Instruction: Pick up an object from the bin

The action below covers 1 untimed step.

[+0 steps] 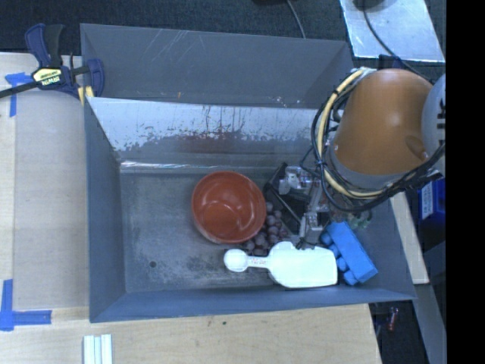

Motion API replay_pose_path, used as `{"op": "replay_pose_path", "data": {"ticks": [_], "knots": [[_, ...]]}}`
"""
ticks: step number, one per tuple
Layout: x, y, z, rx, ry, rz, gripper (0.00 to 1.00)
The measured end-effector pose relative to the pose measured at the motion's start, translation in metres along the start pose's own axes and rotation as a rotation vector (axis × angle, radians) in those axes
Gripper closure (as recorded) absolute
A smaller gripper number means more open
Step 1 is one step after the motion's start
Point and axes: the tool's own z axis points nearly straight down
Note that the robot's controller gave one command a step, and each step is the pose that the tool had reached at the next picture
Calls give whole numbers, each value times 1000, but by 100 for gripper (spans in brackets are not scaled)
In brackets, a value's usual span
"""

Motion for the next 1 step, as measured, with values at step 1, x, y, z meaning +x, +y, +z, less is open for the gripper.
{"op": "replay_pose_path", "data": {"ticks": [1], "knots": [[0,0,0,0,0,0,0]]}}
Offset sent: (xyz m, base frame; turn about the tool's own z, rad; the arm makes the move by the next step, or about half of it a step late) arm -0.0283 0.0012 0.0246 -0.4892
